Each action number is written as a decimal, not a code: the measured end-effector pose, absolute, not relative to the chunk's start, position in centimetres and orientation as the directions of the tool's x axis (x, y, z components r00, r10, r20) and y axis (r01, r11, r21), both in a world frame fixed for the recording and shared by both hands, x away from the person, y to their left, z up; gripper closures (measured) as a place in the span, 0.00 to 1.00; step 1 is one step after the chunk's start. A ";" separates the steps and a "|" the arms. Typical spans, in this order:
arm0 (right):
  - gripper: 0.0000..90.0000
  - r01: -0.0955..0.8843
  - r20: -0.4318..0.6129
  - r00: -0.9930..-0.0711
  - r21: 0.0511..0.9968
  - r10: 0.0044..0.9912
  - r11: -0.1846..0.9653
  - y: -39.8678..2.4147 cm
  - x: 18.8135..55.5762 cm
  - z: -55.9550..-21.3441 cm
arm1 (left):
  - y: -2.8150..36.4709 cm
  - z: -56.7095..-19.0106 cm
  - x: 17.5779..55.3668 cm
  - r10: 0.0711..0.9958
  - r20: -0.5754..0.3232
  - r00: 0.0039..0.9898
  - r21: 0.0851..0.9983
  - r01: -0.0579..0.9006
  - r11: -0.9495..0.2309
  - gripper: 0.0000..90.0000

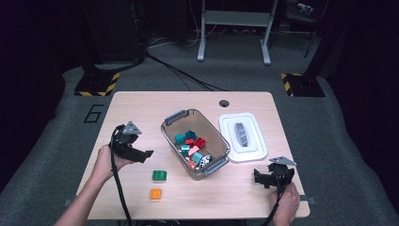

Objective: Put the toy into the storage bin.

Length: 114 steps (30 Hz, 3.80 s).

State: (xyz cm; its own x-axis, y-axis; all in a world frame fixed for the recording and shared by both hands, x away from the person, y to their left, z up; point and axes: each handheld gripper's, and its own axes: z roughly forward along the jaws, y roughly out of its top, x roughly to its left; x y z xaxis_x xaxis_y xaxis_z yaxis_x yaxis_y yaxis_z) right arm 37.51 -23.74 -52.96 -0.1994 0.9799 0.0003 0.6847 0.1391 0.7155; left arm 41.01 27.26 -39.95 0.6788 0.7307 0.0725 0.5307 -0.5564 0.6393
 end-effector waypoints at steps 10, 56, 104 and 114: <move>0.00 0.684 0.001 -0.199 0.716 0.980 0.139 -23.7 37.5 -53.0 | 25.6 -45.9 40.2 0.693 0.037 0.720 0.558 0.560 -0.612 0.12; 0.00 0.684 0.000 -0.200 0.716 0.980 0.139 -23.7 37.5 -53.0 | 25.8 -47.2 40.0 0.617 0.042 0.786 0.585 0.481 -0.653 0.65; 0.00 0.686 0.003 -0.198 0.714 0.980 0.136 -23.7 37.5 -53.0 | 22.2 -34.6 44.6 0.612 0.137 0.779 0.688 0.370 -0.625 0.65; 0.00 0.686 0.003 -0.197 0.714 0.980 0.136 -23.7 37.5 -53.0 | 20.2 -34.9 45.9 0.608 0.121 0.785 0.689 0.374 -0.620 0.65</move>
State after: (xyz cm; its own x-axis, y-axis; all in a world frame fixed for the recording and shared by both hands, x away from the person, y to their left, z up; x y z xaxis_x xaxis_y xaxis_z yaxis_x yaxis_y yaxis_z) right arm 37.52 -23.72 -52.95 -0.1973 0.9803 0.0033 0.6865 0.1357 0.7144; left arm 45.93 20.21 -34.87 0.7848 0.6079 0.1206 0.3745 -0.6202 0.6893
